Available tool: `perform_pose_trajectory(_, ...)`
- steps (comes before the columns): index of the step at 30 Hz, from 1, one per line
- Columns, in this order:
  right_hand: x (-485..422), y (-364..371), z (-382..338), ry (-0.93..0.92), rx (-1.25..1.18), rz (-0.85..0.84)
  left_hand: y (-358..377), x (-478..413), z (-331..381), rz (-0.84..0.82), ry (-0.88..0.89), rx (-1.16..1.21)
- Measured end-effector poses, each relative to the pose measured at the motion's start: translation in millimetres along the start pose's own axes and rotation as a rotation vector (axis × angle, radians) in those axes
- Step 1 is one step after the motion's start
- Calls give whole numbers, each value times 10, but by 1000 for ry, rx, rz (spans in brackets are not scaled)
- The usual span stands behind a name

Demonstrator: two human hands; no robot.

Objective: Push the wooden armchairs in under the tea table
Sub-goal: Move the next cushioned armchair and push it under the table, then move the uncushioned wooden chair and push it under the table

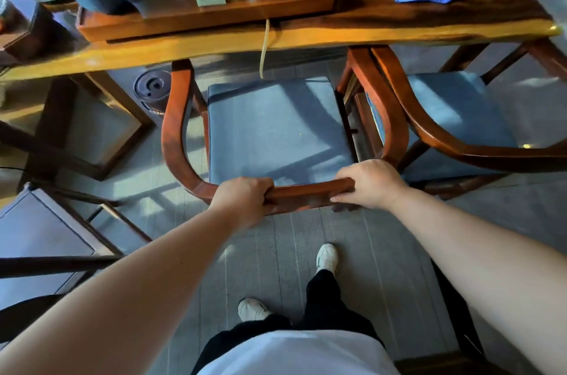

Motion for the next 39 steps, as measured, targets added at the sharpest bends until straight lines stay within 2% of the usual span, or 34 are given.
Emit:
perform_pose_trajectory(9, 38, -36, -80, 118, -43, -135, -6, 34, -9, -50, 24, 14)
perform_pose_trajectory(12, 21, -70, -79, 109, -58, -196, -39, 76, 3, -26, 27, 26)
perform_pose_trajectory(18, -219, -32, -694, -274, 46, -239, -351, 513, -193, 188, 24, -44)
perform_pose_trajectory(21, -503, -62, -1278, -473, 29, -189, -459, 907, -453, 215, -115, -127)
perform_pose_trajectory(27, -802, -141, -2405, -751, -19, -139, -676, 1837, -926, 288, -416, -118)
perform_pose_trajectory(32, -943, 52, -3416, -908, 27, -166, -800, 2757, -1505, 372, -604, -136)
perform_pose_trajectory(36, -992, 172, -3888, -950, 36, -189, -817, 3221, -1795, 385, -684, -130)
perform_pose_trajectory(39, -996, 300, -4544, -1015, 59, -196, -812, 3810, -2199, 388, -781, -120)
Point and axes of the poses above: each hand's wrist, its own x-axis away from the middle knuckle, its own y-axis out of the palm, z = x × y, the point moved 6 cm from there along -x, towards the middle knuckle, and after that the axes turned 2 degrees about x, right-handed, at the moved point
